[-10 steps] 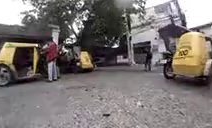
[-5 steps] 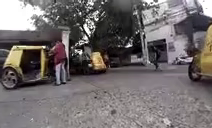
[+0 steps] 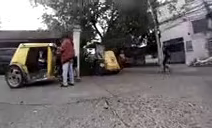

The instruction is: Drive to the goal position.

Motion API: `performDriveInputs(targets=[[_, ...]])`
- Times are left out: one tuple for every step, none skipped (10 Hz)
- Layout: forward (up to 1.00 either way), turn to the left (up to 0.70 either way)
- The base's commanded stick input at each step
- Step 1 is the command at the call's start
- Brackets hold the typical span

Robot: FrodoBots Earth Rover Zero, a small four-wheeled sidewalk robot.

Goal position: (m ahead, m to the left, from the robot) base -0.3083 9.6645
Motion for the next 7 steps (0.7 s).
performDriveInputs(targets=[[1.0,0.27],[1.0,0.27],[1.0,0.27],[1.0,0.27],[1.0,0.27],[1.0,0.27],[1.0,0.27]])
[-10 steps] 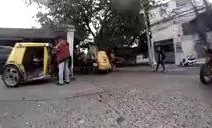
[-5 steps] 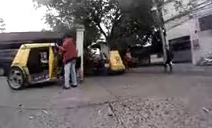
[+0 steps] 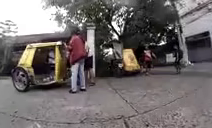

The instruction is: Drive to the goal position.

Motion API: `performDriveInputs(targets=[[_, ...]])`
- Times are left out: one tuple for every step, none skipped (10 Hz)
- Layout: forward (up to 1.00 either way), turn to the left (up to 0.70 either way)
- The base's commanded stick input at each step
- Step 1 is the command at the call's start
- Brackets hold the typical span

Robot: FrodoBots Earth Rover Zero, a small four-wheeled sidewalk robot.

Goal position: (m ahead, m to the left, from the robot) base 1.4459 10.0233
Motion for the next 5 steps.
performDriveInputs(targets=[[0.64,0.33],[0.0,0.45],[0.0,0.45],[0.0,0.45],[0.0,0.45]])
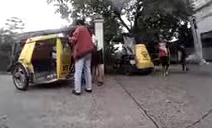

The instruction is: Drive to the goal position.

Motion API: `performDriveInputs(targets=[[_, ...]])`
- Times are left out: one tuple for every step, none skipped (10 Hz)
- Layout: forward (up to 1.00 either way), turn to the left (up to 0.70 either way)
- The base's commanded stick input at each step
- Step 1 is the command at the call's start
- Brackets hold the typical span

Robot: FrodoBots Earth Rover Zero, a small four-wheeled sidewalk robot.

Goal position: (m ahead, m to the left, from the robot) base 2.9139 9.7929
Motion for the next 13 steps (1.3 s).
performDriveInputs(targets=[[0.0,0.45],[0.0,0.45],[0.0,0.45],[0.0,0.45],[0.0,0.45],[0.0,0.45],[0.0,0.45],[0.0,0.45],[0.0,0.45],[0.0,0.45],[0.0,0.45],[0.0,0.45],[0.0,0.45]])
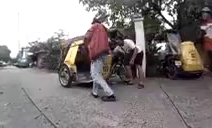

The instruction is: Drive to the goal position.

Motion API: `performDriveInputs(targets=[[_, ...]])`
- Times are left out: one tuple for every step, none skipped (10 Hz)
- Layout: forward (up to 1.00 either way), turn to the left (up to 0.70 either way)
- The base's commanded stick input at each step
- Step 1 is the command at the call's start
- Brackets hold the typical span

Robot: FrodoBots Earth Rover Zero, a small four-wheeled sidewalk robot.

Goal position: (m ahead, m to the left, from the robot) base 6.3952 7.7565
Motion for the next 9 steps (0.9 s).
performDriveInputs(targets=[[0.0,0.45],[0.0,0.45],[0.0,0.45],[0.0,0.45],[0.0,0.45],[0.0,0.45],[0.0,0.45],[0.0,0.45],[0.0,0.45]])
